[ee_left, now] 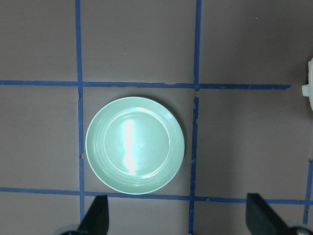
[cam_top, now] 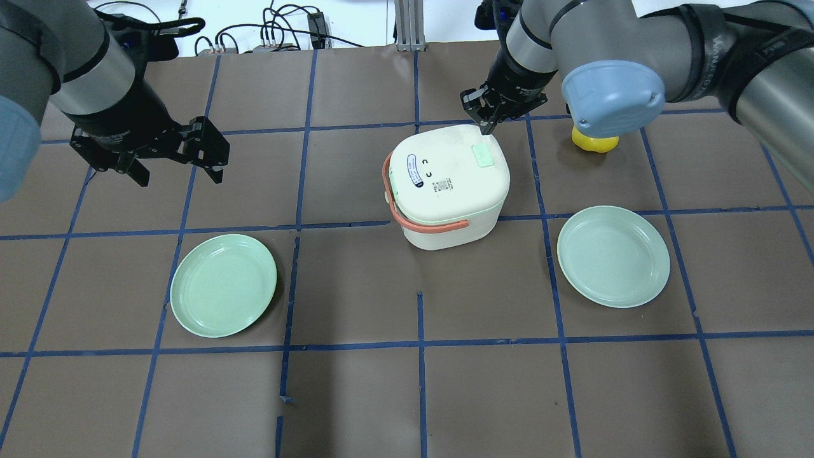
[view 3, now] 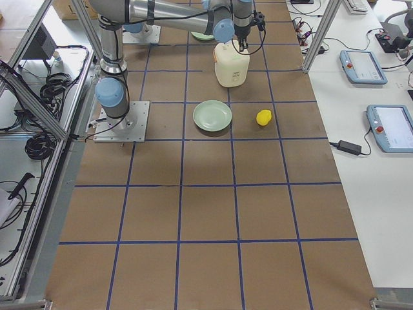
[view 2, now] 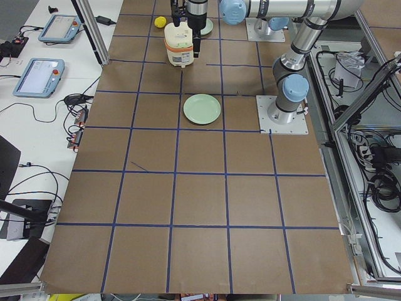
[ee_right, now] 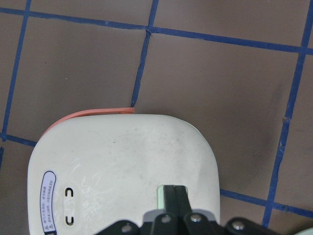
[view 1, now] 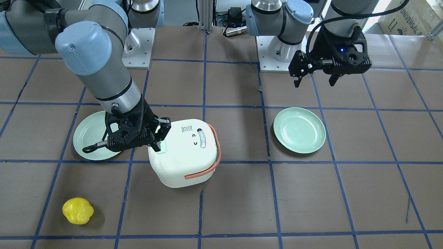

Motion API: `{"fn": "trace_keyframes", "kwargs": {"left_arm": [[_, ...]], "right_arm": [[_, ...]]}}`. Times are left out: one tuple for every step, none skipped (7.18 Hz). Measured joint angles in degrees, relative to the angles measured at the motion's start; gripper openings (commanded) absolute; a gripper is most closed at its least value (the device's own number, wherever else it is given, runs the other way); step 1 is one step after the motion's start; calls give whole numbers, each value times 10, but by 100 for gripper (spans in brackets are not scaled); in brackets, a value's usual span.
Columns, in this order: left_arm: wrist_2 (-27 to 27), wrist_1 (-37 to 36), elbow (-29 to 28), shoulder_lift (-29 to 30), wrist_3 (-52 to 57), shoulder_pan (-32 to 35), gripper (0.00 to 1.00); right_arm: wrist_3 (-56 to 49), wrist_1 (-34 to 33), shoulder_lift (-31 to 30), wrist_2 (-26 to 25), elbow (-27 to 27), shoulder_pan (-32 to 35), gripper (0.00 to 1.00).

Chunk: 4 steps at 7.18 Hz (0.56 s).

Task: Press rice cooker button
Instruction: 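Press down on the green lid button with the right gripper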

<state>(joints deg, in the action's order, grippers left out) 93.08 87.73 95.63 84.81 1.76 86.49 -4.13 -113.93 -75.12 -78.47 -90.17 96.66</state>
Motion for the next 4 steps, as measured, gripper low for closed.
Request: {"fn": "trace_keyframes", "kwargs": {"left_arm": [[0,0,0,0,0,0,100],[0,0,0,0,0,0,100],[0,0,0,0,0,0,100],[0,0,0,0,0,0,100]], "right_arm": [[0,-2,1,0,-1,0,9],[0,-2,1,1,-2,0,9],[1,0,1,3,-4,0,10],[2,2,0,8,-8,0,10]]}}
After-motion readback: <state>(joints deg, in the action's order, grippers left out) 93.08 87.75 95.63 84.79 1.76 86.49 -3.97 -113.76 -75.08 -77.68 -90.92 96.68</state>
